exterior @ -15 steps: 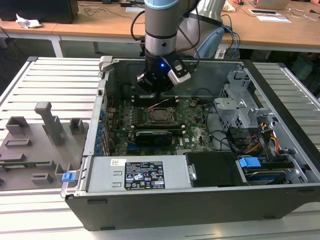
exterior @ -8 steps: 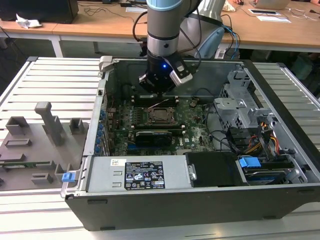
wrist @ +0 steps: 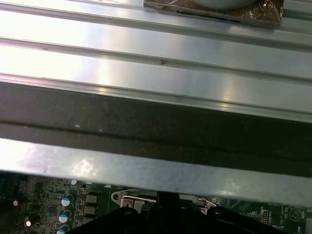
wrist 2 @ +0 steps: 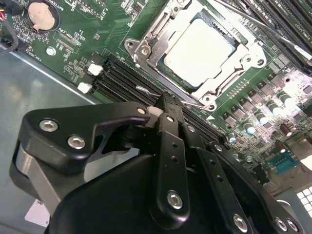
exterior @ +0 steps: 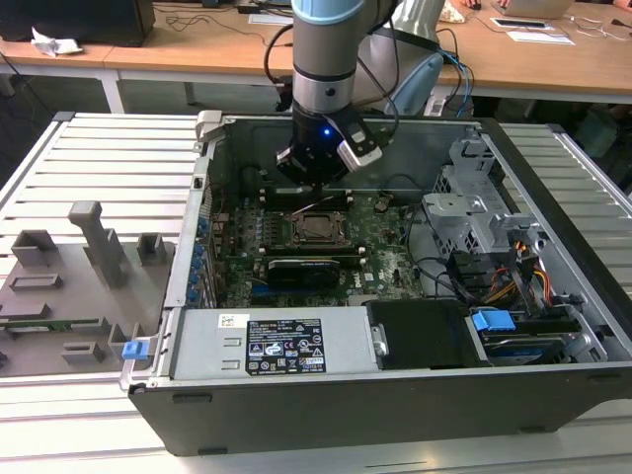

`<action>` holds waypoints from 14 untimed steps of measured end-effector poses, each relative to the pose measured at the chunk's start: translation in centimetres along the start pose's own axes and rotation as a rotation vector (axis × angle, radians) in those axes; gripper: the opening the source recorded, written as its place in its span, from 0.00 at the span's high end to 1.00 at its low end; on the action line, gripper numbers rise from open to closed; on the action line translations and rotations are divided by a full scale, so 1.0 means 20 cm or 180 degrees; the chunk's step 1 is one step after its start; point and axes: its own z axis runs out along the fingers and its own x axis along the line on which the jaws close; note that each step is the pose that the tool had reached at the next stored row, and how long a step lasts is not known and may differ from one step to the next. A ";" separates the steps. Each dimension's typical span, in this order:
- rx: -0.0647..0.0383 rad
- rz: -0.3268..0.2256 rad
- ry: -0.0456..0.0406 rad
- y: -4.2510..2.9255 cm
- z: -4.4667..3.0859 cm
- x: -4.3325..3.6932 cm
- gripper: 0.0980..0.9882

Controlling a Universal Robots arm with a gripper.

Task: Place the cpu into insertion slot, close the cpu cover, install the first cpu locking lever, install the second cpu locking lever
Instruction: 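Install the first cpu locking lever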

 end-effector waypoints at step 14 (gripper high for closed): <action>0.0000 0.0000 0.0001 0.000 0.023 -0.033 0.99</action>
